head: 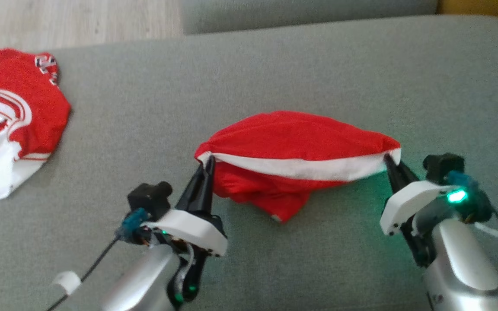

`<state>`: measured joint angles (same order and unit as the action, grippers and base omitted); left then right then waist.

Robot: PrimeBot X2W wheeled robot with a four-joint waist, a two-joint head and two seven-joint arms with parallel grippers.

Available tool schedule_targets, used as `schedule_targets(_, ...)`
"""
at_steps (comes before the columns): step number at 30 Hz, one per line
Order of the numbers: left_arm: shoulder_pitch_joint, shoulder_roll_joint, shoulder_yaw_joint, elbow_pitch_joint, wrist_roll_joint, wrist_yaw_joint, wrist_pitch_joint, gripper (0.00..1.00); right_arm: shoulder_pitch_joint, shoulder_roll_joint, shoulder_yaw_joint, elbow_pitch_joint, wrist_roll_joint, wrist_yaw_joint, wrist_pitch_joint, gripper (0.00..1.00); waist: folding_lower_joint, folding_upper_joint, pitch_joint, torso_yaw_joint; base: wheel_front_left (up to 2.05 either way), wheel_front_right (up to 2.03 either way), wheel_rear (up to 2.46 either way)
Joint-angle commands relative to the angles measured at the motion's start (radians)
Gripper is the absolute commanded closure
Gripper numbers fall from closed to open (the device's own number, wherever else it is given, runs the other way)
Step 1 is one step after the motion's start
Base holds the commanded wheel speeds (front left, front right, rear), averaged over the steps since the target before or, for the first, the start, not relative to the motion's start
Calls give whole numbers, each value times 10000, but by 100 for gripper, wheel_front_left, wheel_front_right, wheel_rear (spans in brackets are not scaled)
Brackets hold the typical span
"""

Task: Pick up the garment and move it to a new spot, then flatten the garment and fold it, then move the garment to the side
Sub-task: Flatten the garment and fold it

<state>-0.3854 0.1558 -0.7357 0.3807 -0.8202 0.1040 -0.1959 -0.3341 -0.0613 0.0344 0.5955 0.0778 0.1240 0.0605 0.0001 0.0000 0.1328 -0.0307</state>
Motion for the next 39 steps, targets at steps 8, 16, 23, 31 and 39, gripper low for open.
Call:
schedule_targets(8, -1148, 1696, 793, -2284, 379, 304, 607, 100, 329, -651, 585, -3710, 1407, 67, 1043, 100, -1, 0, -1672, -132, 0, 0, 0)
schedule_targets(16, -1967, 3116, 1325, -4843, 697, 573, 1597, 100, 668, -982, 344, -7315, 2127, 67, 2403, 100, -1, 0, -2238, -123, 0, 0, 0)
schedule_targets(23, -2762, 4395, 1618, -7131, 813, 688, 3145, 100, 764, -878, -58, -10327, 2169, 67, 3726, 100, -1, 0, -2228, -126, 0, 0, 0)
schedule_targets(31, -3470, 4496, 1569, -6272, 415, 278, 3875, 100, 72, -746, 157, -9598, 2109, 67, 4283, 100, -1, 0, -1130, -196, 0, 0, 0)
schedule_targets(39, -6276, 3983, 1819, -3634, 1016, -462, 3484, 100, -3925, -654, 307, -6337, 1528, 67, 2882, 100, -1, 0, 1228, -388, 0, 0, 0)
